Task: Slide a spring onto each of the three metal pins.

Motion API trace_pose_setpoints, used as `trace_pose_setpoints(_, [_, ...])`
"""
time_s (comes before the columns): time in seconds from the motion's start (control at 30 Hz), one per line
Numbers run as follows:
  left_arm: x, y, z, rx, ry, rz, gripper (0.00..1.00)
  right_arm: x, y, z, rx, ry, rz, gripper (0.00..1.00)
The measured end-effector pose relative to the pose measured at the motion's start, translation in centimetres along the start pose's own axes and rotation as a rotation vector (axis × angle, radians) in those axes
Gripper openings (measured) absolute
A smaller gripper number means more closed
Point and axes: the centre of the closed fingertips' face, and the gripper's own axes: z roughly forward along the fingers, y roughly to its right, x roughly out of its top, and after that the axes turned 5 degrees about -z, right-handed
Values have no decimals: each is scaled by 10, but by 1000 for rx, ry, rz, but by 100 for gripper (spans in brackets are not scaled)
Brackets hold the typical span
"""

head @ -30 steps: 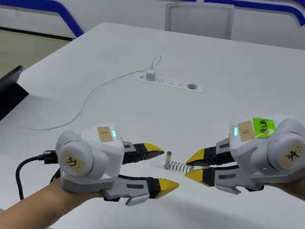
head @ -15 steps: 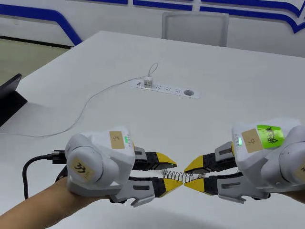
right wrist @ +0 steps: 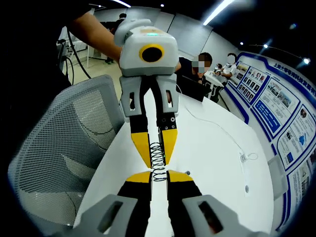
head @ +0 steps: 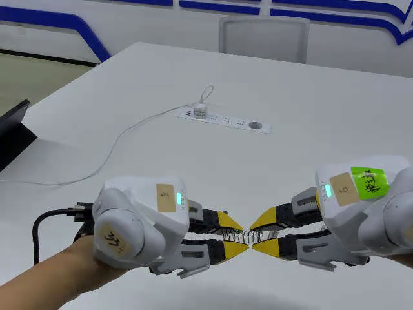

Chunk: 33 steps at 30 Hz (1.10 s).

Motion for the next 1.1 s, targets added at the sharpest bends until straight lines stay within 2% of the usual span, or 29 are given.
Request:
trace_pose_setpoints(0.07, [1, 1, 1, -4, 3, 5, 10, 0, 1, -2, 0, 13, 28, 13])
trace_pose_setpoints(0.17, [5, 1, 0, -8, 14, 1, 10, -8, 3, -2, -10, -4, 39, 18])
trace_pose_setpoints(0.2, [5, 1, 0, -9, 16, 1, 10, -10, 3, -2, -7, -5, 43, 16])
trace_pose_setpoints(0.27, [6, 2, -1, -16, 19, 4, 10, -1, 1, -3, 1, 65, 92, 15])
trace_pose_setpoints(0.33, [6, 2, -1, -19, 16, 11, 10, 2, 2, -5, 0, 95, 116, 12])
trace_pose_setpoints(0.37, [7, 2, -1, -19, 19, 11, 10, -2, 2, -5, -1, 75, 108, 12])
trace_pose_setpoints(0.63, [1, 3, 2, -24, -4, 45, 10, 3, -1, -6, 28, 96, 148, 11])
trace_pose_setpoints(0.87, [-2, 0, 4, -9, -23, 64, 10, 16, 3, -9, 38, 149, 191, 11])
trace_pose_setpoints(1.0, [-2, -2, 5, 4, -14, 43, 10, 23, 6, -10, 36, 184, 228, 11])
trace_pose_setpoints(1.1, [-2, -2, 4, 5, -14, 42, 10, 25, 6, -9, 44, 189, 240, 11])
